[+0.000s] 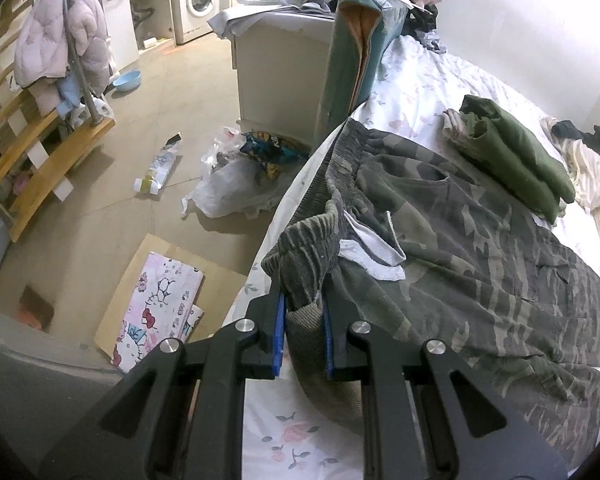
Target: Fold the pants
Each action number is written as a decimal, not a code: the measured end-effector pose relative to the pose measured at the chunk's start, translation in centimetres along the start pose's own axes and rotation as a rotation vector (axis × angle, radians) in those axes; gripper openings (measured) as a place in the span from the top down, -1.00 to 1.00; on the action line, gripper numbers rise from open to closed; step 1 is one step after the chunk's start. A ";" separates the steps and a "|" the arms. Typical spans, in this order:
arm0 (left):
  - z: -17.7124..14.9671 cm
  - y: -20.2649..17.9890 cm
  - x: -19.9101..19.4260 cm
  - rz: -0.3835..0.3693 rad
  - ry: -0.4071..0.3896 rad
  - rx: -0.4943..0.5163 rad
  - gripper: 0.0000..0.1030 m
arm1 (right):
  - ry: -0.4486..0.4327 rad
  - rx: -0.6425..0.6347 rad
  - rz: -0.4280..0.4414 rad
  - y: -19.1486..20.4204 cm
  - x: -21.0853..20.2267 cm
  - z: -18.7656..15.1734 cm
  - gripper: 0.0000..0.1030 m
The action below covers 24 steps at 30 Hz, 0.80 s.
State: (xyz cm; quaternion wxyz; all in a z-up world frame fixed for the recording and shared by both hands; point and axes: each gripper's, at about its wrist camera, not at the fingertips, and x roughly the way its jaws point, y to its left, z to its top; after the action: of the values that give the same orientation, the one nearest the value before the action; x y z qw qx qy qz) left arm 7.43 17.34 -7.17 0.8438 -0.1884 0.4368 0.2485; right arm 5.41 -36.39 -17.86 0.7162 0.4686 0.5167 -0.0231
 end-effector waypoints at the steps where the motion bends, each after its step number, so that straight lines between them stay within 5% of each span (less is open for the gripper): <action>1: 0.0 0.0 0.0 0.001 0.000 0.001 0.76 | -0.040 0.048 -0.014 -1.0 -0.3 1.4 -0.99; 9: 0.3 -0.9 0.0 0.018 -0.005 0.041 0.77 | -0.403 0.331 -0.145 -7.7 -6.6 14.2 -0.70; 13: 0.5 -1.5 0.2 0.035 -0.005 0.056 0.77 | -0.465 0.396 -0.223 -9.7 -8.9 18.6 -0.39; 17: 0.6 -1.5 0.4 0.044 0.001 0.054 0.77 | -0.522 0.450 -0.286 -10.9 -10.7 22.2 -0.38; 20: 0.5 -1.5 0.7 0.068 0.006 0.068 0.77 | -0.551 0.465 -0.351 -11.8 -11.7 24.6 -0.18; 21: 0.5 -1.5 0.9 0.077 0.006 0.072 0.77 | -0.563 0.472 -0.370 -12.2 -12.2 25.2 -0.06; 23: 0.4 -1.4 1.3 0.085 0.016 0.068 0.77 | -0.572 0.477 -0.404 -12.5 -12.7 25.6 0.48; 24: 0.5 -1.4 1.4 0.091 0.021 0.066 0.77 | -0.564 0.473 -0.429 -12.5 -12.6 25.7 0.91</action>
State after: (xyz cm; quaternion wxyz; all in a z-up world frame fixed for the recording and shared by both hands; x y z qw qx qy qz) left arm 9.23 16.87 -7.98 0.8328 -0.1429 0.4617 0.2699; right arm 11.51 -66.95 -15.63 0.6812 0.4770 0.3671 -0.4168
